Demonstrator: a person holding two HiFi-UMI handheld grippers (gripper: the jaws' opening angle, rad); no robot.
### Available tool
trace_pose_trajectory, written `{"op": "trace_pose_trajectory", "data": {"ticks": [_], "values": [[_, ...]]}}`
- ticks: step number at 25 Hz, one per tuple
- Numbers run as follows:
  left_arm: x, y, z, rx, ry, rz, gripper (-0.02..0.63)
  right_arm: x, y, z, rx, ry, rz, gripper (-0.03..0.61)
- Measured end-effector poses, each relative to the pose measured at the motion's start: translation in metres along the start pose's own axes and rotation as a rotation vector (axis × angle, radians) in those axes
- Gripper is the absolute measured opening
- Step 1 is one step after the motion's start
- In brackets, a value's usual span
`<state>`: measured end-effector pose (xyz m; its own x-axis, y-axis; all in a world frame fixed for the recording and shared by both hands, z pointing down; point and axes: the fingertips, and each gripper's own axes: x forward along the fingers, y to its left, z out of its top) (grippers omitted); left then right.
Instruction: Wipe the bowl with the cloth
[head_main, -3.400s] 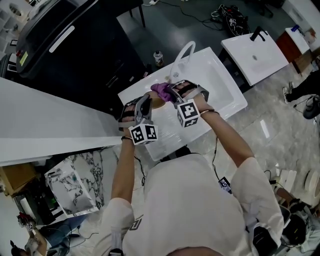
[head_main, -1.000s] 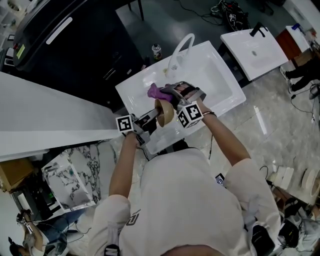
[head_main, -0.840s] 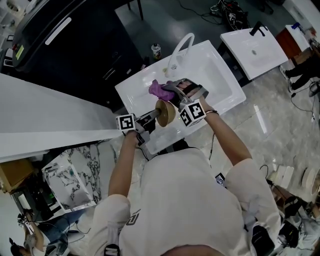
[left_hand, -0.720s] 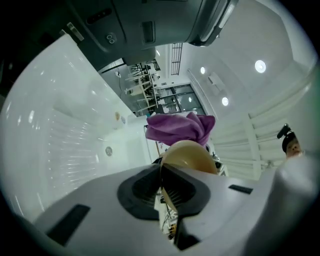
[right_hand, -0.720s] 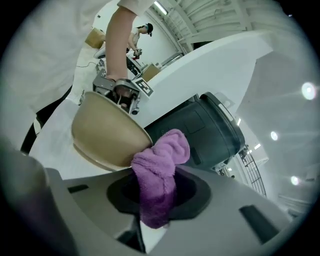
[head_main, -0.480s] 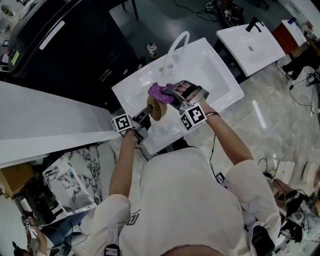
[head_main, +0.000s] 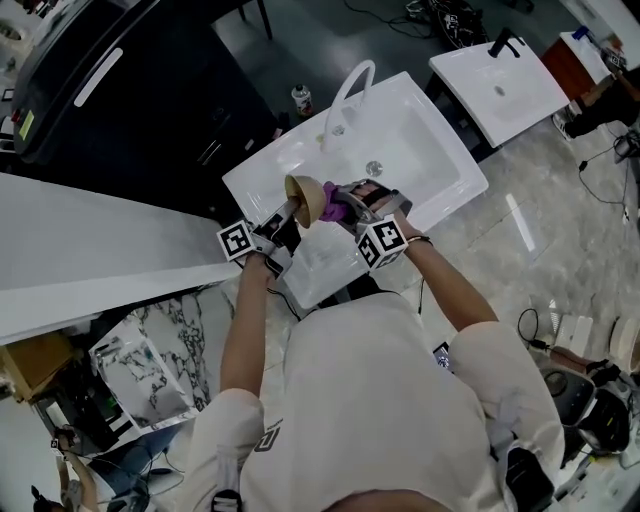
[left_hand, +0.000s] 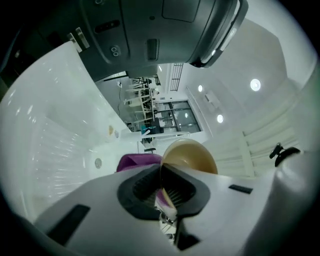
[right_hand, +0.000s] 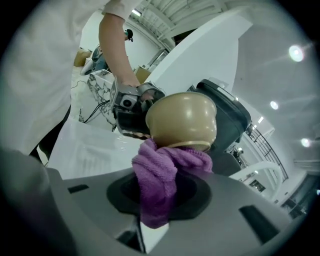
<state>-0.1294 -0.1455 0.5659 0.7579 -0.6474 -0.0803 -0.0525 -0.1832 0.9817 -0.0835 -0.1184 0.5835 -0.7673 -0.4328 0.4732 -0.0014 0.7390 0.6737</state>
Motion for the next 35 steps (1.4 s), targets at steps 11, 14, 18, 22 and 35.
{"op": "trace_pose_trajectory", "data": {"ticks": [11, 14, 18, 22, 35], "values": [[0.006, 0.004, -0.035, 0.051, 0.132, 0.058, 0.017, -0.005, -0.021, -0.023, 0.109, 0.037, -0.022, 0.087], [0.002, 0.016, -0.029, 0.074, 0.113, 0.099, 0.017, -0.011, -0.015, -0.025, 0.103, 0.048, -0.019, 0.087], [0.003, 0.024, -0.023, 0.124, 0.131, 0.153, 0.017, -0.01, 0.006, -0.024, 0.097, 0.062, 0.009, 0.087], [0.018, 0.012, -0.035, 0.132, 0.196, 0.115, 0.017, -0.003, 0.01, -0.032, 0.138, 0.087, 0.009, 0.087], [0.008, 0.064, -0.034, 0.432, 0.32, 0.452, 0.015, -0.038, -0.051, -0.056, 0.304, 0.119, -0.186, 0.087]]}}
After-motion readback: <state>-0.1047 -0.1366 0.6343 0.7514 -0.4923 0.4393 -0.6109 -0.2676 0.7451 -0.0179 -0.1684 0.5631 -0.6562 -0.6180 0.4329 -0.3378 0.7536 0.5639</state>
